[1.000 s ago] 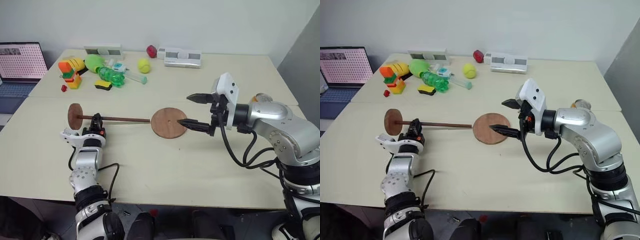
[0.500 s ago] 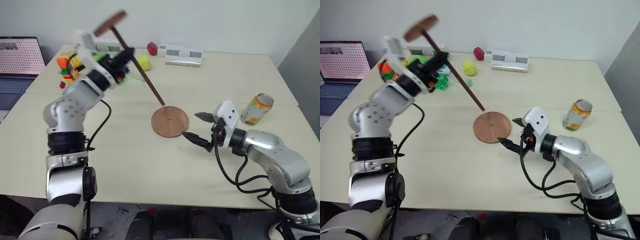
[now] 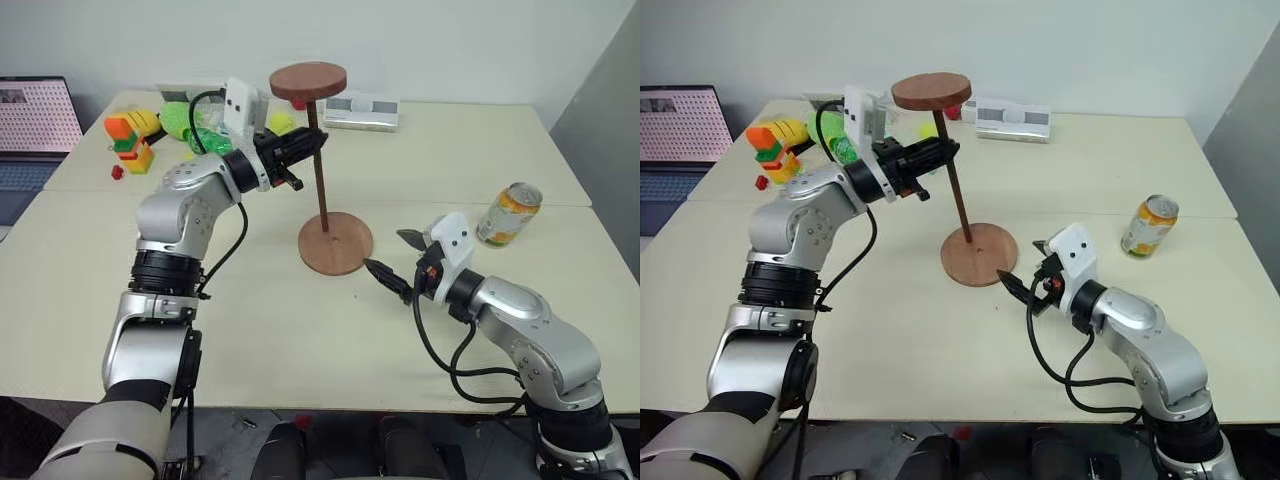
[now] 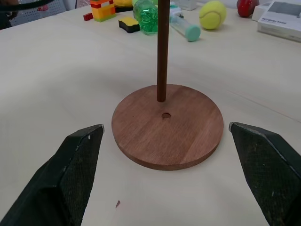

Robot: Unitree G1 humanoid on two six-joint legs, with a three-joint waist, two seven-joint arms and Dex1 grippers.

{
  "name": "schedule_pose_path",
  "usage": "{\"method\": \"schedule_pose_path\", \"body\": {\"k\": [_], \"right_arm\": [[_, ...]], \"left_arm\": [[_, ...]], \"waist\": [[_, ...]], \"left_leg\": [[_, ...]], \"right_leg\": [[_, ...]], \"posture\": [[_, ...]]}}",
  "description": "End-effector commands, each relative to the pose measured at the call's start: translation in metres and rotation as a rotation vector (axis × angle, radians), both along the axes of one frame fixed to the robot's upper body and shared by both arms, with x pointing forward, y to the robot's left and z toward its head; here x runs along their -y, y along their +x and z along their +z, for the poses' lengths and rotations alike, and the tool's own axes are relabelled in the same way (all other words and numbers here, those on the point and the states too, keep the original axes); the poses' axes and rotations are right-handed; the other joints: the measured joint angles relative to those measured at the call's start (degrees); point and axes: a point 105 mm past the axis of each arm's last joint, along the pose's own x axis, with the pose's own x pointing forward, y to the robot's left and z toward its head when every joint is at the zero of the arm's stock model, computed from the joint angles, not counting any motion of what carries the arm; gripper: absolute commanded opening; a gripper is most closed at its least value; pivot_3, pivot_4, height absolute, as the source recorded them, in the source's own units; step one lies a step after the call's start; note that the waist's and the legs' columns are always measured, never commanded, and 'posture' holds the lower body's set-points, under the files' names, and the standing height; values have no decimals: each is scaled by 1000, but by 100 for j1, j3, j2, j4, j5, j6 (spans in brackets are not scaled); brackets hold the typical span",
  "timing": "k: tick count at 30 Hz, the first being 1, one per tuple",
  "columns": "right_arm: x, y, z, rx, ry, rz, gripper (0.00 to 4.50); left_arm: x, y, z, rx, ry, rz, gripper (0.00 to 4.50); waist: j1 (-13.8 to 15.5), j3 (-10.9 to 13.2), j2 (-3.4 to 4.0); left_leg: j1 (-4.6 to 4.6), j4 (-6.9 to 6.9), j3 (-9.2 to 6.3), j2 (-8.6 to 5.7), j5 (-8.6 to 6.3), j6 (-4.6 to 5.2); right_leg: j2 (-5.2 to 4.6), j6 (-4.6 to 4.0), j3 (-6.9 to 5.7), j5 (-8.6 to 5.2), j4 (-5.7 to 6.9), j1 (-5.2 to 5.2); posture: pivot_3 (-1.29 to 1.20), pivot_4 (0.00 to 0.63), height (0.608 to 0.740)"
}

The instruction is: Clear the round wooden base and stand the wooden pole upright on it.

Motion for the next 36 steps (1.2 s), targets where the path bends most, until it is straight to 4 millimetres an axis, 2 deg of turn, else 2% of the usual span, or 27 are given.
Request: {"method": "schedule_pose_path", "body": {"k": [1,6,18,36], "right_arm": [[3,-4,10,48,1,-17,4500],[2,-5,10,46,1,-18,4500],[1,-8,12,48,4,-19,4500],[0,-10,14,51,1,-18,4500]], "left_arm": [[2,-4,15,58,-28,-10,241],[9,-10,20,36,-80,-57,241],[4,-7,-2,4,-20,-39,241],[2,-1,-14,14,3,-17,241]], "waist": [[-2,0,0],[-9,0,0],[-12,0,0],[-13,-1,0]], "left_leg": [[0,0,-1,0,0,0],[1,0,-1,1,0,0],[3,5,-1,1,0,0],[6,12,-1,1,0,1]], "right_leg": [[0,0,-1,0,1,0],[1,0,0,0,6,-1],[1,0,0,0,18,-2],[2,0,1,0,31,-2]], "posture": [[0,150,740],[0,150,740],[0,150,740],[0,150,740]]}}
